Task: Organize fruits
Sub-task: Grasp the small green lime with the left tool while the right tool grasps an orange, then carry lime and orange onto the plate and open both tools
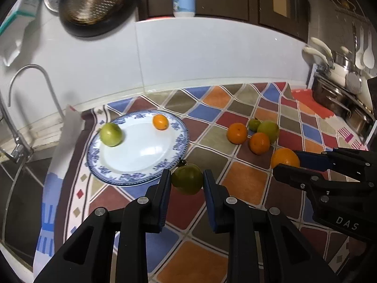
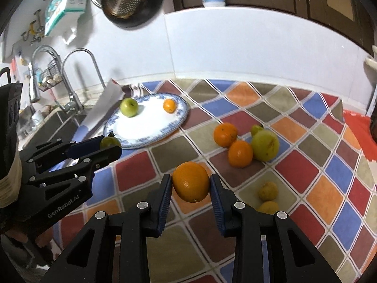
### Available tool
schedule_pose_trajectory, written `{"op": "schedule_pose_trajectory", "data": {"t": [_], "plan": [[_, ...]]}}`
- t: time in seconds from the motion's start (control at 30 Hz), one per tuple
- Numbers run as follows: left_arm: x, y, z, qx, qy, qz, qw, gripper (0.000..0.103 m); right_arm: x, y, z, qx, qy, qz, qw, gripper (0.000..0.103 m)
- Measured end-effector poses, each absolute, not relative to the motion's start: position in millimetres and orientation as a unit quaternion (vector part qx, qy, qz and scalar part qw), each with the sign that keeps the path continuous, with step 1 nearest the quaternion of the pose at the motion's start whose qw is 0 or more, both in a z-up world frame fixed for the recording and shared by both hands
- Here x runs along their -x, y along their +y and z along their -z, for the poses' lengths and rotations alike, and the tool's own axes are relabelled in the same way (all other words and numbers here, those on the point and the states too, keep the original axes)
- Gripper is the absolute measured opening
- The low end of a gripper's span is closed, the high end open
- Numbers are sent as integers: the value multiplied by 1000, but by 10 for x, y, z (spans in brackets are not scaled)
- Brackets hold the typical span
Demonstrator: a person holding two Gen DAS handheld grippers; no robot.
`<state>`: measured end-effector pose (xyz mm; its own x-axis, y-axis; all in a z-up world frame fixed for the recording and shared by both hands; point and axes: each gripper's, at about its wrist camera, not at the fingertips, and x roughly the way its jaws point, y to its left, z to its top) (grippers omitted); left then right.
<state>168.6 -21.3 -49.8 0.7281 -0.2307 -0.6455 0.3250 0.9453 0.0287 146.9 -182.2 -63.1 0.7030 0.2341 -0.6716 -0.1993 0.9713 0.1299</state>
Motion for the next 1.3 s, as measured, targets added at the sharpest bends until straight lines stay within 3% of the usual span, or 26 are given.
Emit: {"op": "schedule_pose_trajectory", "data": {"t": [0.6, 1.3], "plan": [[-1706, 334, 201, -56, 297, 111, 947, 28, -1675, -1302, 266, -12, 318, -165, 933, 34], [-2465, 649, 423, -46, 321, 98, 941, 28, -2592, -909, 342, -6, 334, -176, 926, 34]]}}
